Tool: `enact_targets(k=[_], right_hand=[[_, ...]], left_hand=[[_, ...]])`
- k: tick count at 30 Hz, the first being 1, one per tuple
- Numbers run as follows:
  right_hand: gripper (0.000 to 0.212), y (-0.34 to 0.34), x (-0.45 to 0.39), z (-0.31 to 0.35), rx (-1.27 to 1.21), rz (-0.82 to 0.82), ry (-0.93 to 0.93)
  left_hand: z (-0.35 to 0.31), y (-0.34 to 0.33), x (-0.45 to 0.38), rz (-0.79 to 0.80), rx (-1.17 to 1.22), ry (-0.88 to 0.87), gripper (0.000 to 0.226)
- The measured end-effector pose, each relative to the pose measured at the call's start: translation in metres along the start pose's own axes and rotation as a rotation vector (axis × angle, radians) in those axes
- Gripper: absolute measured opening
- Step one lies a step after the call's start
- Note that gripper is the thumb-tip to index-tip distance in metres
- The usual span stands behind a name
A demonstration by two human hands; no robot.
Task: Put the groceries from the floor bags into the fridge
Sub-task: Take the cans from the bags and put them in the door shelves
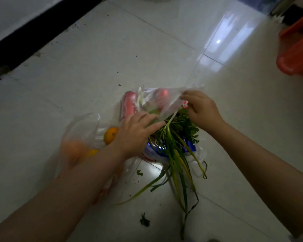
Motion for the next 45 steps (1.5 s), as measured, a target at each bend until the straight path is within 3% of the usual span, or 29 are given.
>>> enact_targets(k=[2, 6, 9, 13, 18, 21, 23, 29, 32, 35, 39, 41, 43, 45], right_hand=[[0.036, 0.0, -0.01, 0.002, -0.079, -0.101, -0.045], [0.036, -0.023, -0.01, 0.002, -0.184, -0.064, -0.097], [0.035, -0.027, 0.005, -0.001, -0.148, -0.118, -0.112], [0.035, -0.043, 0.028, 0.022, -0.023, 0.005, 0.134], [0.021, -0.096, 0.057, 0.042, 0.28, 0.448, 0.46], [0.035, -0.116, 0.068, 0.035, 0.389, 0.672, 0.496], [0.039, -0.119, 0.069, 0.029, 0.44, 0.702, 0.508], [0.035, -0.09, 0.05, -0.017, 0.632, 0.537, 0.346], [0.029, -0.08, 0.039, -0.029, 0.696, 0.528, 0.215], [0.033, -0.074, 0.024, -0.046, 0.598, 0.624, -0.021], [0.04, -0.077, 0.013, -0.066, 0.563, 0.777, -0.049], [0.034, -0.078, 0.015, -0.052, 0.487, 0.695, 0.005], [0.023, -0.066, 0.018, -0.026, 0.402, 0.287, 0.194], [0.026, -0.053, 0.033, -0.007, 0.207, -0.068, 0.242]], left_hand=[[0.003, -0.01, 0.009, 0.054, 0.024, -0.024, 0.055], [0.007, -0.021, 0.013, 0.333, -0.075, 0.014, 0.054], [0.023, -0.025, 0.02, 0.573, -0.089, 0.212, 0.071], [0.03, -0.021, 0.014, 0.535, -0.019, 0.356, 0.07], [0.036, -0.028, 0.018, 0.557, -0.01, 0.403, 0.049], [0.04, -0.031, 0.02, 0.529, 0.003, 0.417, 0.066], [0.043, -0.031, 0.02, 0.511, -0.001, 0.423, 0.072], [0.05, -0.03, 0.018, 0.459, 0.032, 0.486, 0.058], [0.05, -0.03, 0.018, 0.437, 0.064, 0.519, 0.057], [0.051, -0.027, 0.016, 0.356, 0.031, 0.517, 0.053], [0.046, -0.027, 0.014, 0.34, 0.029, 0.426, 0.057], [0.041, -0.024, 0.013, 0.309, 0.056, 0.37, 0.058], [0.041, -0.025, 0.013, 0.199, 0.052, 0.3, 0.055], [0.042, -0.025, 0.014, 0.119, 0.03, 0.251, 0.04]])
Point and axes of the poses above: each hand's wrist, its own x-axis away from the middle knuckle, its own y-axis out of the back of the hand, z = x × y, the point moved 6 cm from there along -x, towards the middle knuckle, and after that the axes turned 7 degrees about y, right-handed, at the moved point
